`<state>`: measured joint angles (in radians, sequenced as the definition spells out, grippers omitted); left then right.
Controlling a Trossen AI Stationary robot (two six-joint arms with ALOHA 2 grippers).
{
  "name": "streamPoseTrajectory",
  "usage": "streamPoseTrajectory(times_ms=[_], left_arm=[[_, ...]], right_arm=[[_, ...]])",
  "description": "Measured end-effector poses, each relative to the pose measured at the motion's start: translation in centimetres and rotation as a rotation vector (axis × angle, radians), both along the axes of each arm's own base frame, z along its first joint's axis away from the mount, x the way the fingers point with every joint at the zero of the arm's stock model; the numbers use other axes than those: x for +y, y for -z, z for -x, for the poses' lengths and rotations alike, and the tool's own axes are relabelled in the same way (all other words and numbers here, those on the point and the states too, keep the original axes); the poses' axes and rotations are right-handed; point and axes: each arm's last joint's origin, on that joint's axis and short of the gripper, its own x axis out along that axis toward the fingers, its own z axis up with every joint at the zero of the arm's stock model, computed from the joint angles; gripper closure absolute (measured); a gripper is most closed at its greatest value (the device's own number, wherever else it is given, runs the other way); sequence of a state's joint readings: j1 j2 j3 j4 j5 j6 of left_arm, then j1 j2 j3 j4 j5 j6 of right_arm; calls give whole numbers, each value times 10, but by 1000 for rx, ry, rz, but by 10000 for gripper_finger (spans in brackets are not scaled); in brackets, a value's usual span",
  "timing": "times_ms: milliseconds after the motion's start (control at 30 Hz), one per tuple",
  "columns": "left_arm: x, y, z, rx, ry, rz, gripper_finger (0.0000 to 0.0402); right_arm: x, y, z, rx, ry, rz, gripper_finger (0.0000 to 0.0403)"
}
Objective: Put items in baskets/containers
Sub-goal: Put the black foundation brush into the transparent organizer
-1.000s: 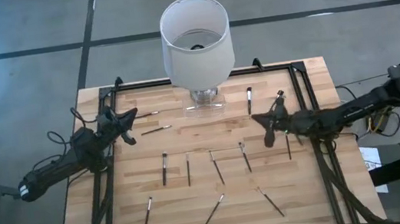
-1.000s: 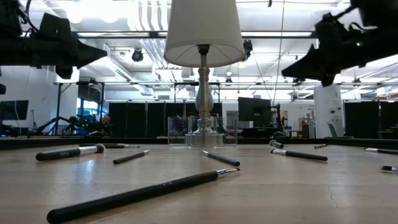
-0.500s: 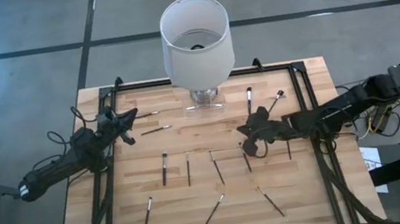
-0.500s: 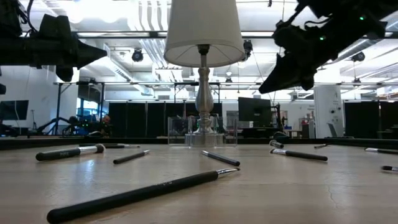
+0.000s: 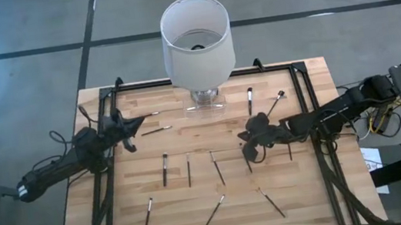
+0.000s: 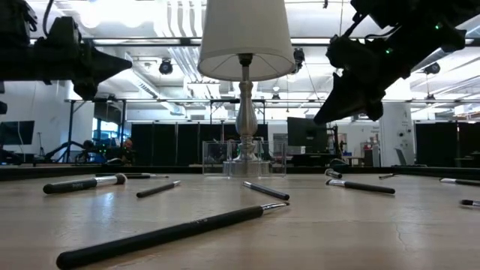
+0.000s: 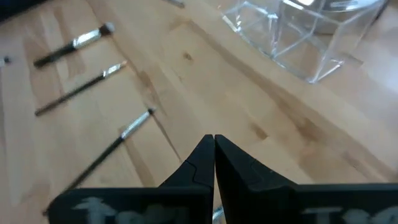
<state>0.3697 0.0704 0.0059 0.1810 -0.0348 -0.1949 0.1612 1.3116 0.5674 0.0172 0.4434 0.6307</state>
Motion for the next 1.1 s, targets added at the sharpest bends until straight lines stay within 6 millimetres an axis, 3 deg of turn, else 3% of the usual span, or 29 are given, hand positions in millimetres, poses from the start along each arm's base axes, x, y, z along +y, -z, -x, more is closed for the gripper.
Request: streamPoseTrajectory(times_ms=[267, 433, 567, 767, 1000, 1100], left_arm=[[2, 6, -4, 109, -14, -82, 402], [1, 8, -5, 138, 11, -104, 402], [-1, 8, -6, 127, 101, -87, 402], [-1, 8, -6, 113, 99, -30, 402], [-1, 8, -6, 112, 84, -29, 402], [-1, 8, -6, 113, 84, -29, 402]], right_arm=[[-1, -2, 1, 14, 52, -51, 394], [-1, 6, -1, 25, 114, -113, 390], [1, 20, -4, 66, 145, -178, 362], [3, 36, -9, 202, 220, -264, 307], [9, 35, -37, 261, 205, -318, 291], [10, 40, -44, 369, 241, -320, 298]])
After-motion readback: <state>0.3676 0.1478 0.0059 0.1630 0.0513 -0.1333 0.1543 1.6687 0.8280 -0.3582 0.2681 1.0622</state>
